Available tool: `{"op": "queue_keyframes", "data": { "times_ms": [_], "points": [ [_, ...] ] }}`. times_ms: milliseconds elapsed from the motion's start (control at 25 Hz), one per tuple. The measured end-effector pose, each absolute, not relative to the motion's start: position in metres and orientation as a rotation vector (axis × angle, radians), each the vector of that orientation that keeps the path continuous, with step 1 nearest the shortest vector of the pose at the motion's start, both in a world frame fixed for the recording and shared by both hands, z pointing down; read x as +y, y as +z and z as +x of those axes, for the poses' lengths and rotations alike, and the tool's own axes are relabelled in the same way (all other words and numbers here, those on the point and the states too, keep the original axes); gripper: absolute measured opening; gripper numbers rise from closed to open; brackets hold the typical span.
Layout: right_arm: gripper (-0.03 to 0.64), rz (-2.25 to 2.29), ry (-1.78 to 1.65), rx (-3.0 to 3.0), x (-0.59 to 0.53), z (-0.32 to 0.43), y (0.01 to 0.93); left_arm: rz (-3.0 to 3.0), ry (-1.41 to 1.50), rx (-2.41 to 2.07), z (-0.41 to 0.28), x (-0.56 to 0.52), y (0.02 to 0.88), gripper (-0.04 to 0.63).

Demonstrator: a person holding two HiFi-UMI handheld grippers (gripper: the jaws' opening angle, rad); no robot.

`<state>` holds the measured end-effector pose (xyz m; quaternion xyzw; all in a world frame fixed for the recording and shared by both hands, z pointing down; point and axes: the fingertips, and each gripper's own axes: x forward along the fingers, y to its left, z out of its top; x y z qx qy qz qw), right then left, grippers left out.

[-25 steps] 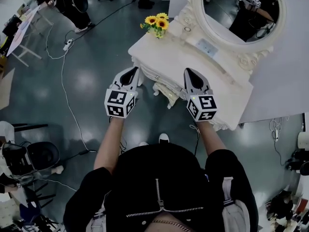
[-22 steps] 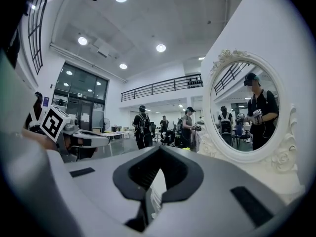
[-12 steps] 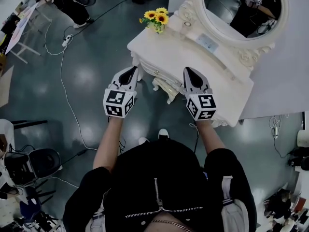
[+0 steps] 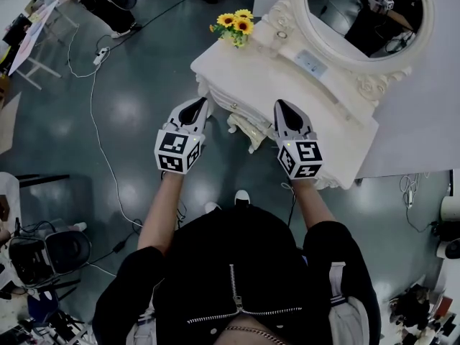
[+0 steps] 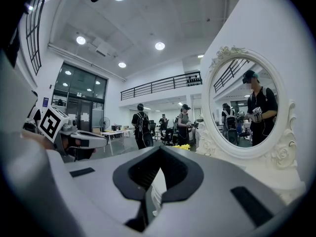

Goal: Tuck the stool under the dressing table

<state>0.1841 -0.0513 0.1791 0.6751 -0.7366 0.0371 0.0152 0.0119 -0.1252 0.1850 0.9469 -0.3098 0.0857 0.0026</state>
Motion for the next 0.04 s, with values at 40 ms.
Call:
{"op": "queue_keyframes", "data": {
  "times_ms": [40],
  "points": [
    [0.0, 2.099, 0.116, -2.292, -0.0512, 0.1844, 0.1795, 2.969, 0.268, -0.972, 0.0121, -0.1251, 0.1852, 0.021]
  ]
}}
